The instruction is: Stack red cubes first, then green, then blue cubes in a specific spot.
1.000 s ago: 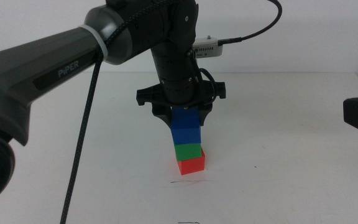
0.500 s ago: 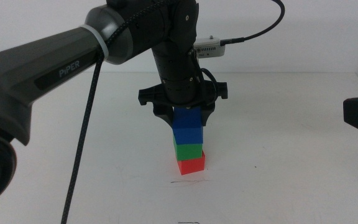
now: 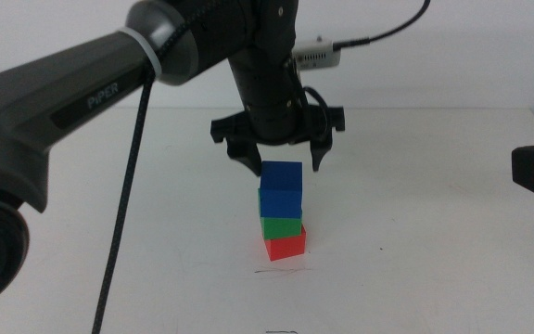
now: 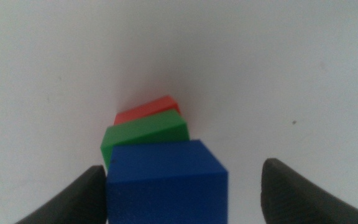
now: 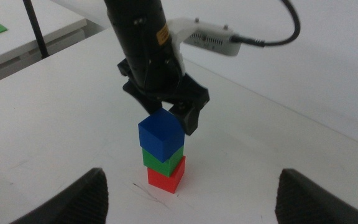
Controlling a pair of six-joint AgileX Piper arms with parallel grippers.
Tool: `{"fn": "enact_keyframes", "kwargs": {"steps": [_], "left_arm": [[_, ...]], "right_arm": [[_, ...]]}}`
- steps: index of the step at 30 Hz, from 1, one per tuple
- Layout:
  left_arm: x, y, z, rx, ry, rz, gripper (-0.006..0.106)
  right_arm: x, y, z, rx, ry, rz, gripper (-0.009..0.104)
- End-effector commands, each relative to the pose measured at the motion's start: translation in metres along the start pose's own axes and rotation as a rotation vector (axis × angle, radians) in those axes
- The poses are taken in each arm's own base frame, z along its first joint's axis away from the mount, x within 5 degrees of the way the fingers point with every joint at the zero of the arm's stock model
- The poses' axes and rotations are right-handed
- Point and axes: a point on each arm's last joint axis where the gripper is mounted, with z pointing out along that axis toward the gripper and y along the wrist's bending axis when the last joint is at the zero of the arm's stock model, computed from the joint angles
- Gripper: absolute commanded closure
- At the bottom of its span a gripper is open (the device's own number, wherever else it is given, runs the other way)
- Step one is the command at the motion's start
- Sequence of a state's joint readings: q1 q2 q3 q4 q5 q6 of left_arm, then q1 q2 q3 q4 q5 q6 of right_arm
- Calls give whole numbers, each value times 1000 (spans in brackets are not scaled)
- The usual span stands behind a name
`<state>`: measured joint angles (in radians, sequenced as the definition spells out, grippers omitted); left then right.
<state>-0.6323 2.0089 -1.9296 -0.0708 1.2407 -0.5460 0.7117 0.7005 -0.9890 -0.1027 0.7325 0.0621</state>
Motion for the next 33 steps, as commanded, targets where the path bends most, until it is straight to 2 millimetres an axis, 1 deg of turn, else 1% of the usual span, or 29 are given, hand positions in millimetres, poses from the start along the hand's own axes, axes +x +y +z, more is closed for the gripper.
{"fn": "enact_keyframes", "kwargs": {"steps": [1,5,10,12,15,19,21,25,29,30,33], "left_arm": [[5,-3,-44,24,-38,15,19],[4,-1,-58,11,-88,18,19],[2,13,-85,-37,-186,-1,19],[1,20,-99,-41,-220,6,19],[7,25,-123,-48,-277,66,19],[13,38,-158,-134,-391,193,19],[17,44,-173,-169,-441,207,19],[26,60,-211,-290,-565,259,19],[41,77,-248,-380,-660,323,18],[44,83,-254,-389,-670,321,18],[61,108,-270,-403,-694,268,15]], "right_arm": [[-12,-2,-5,16,-93,-22,9],[-12,-2,-5,16,-93,-22,9],[-12,-2,-5,16,-93,-22,9],[-12,-2,-5,16,-93,-22,9],[-12,-2,-5,16,-93,-22,9],[-12,-2,-5,16,-93,-22,9],[-12,-2,-5,16,-93,-22,9],[-12,-2,-5,16,-93,-22,9],[-12,-2,-5,16,-93,-22,9],[-12,-2,-5,16,-93,-22,9],[-12,-2,-5,16,-93,-22,9]]}}
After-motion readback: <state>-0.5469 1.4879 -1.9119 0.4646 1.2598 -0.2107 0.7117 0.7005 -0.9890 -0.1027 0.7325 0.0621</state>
